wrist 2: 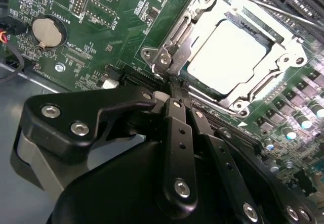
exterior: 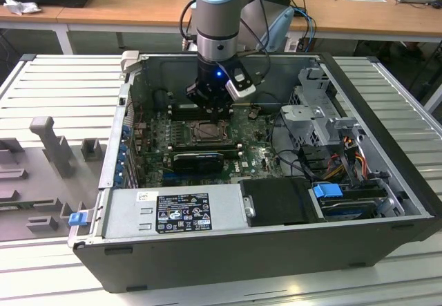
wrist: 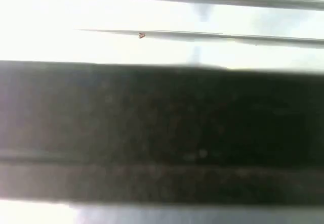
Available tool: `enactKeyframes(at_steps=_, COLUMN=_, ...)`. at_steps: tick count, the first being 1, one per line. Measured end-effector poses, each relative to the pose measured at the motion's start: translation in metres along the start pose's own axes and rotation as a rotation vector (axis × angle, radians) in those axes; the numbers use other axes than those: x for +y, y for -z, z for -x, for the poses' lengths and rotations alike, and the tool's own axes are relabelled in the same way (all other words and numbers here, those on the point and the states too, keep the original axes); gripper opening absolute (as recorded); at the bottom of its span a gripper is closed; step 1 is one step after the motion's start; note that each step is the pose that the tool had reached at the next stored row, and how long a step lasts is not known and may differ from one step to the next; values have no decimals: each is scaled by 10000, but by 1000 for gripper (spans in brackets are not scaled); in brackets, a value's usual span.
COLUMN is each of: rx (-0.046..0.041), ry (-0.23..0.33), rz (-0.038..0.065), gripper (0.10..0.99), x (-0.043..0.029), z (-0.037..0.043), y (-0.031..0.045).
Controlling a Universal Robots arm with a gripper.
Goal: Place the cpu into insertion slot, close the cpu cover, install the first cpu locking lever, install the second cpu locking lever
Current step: 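Install the first cpu locking lever, then install the second cpu locking lever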
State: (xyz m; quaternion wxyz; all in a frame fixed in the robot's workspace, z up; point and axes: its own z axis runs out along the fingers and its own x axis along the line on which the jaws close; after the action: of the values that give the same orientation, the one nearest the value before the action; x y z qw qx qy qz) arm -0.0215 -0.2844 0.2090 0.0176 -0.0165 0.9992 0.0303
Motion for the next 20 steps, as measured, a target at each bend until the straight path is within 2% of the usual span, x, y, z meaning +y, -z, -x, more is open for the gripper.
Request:
enactKeyframes(at_steps=2, rx=1, ry=1, rz=-1, gripper=106, x=6, z=3, y=93)
enactKeyframes(at_steps=3, rx=2, ry=1, rz=-3, gripper=106, x=7, z=4, y=116)
enactKeyframes(at_steps=18, rx=2, ry=3, rz=-5, gripper=106, x=-37, z=3, y=123)
enactKeyframes(at_steps=20, rx=2, ry=1, rz=-5, gripper=106, x=-73, z=2, y=126)
